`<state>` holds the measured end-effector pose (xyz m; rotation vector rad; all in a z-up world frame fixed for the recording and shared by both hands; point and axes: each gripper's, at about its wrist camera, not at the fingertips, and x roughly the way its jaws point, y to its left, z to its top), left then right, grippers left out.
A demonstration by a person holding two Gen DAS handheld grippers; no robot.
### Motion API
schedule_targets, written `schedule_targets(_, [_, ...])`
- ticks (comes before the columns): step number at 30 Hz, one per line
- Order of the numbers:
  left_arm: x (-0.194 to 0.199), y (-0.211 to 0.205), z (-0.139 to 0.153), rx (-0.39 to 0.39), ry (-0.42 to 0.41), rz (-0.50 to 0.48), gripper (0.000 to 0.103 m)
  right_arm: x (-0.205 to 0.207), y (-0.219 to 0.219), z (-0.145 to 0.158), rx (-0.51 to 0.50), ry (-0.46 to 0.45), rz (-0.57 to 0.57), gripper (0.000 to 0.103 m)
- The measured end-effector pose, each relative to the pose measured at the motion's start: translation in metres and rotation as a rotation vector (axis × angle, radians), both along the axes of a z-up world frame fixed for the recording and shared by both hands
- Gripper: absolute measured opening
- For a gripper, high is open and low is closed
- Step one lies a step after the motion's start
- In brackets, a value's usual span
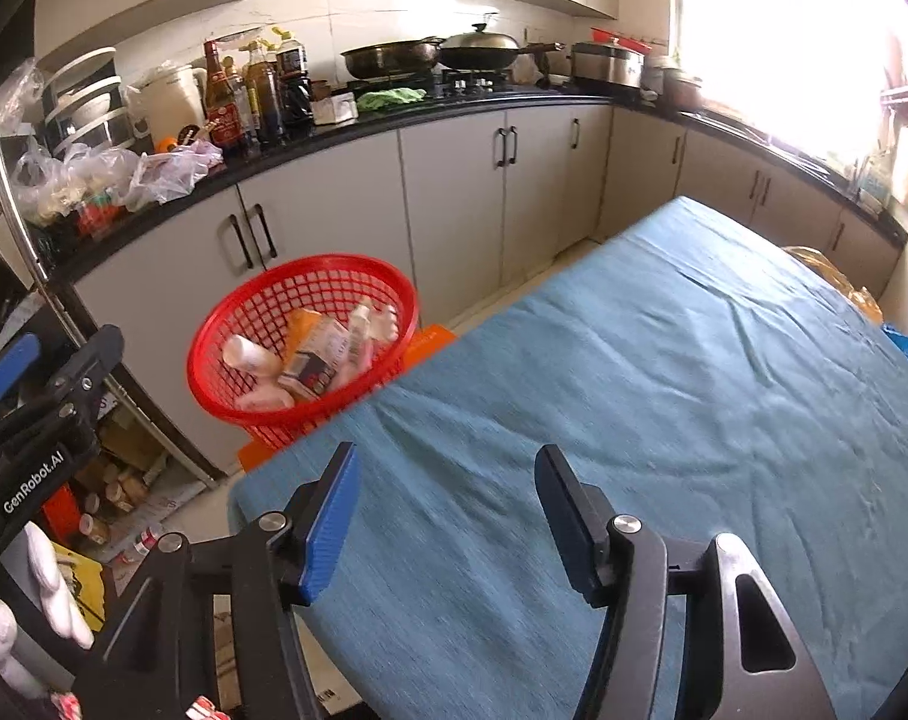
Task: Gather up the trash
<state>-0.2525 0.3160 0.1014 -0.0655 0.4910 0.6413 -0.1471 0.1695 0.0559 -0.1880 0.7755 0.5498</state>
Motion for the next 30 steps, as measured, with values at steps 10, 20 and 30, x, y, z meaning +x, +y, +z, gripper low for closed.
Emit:
schedule_targets(10, [-0.025,-0.009,0.008,0.009,-0.055,0.120,0.103,-0.021,-0.016,-0.006,-0.094,-0.049,-0.019,0.067])
schedule_targets(20, [-0.027,-0.012,0.007,-0.052,-0.056,0.100,0.103,-0.030,-0.019,-0.009,-0.121,-0.060,-0.012,0.072])
schedule_targets(30, [-0.019,-0.034,-0.002,-0.023,-0.008,0.061,0.103,-0.030,-0.030,-0.012,-0.086,-0.040,-0.025,0.074])
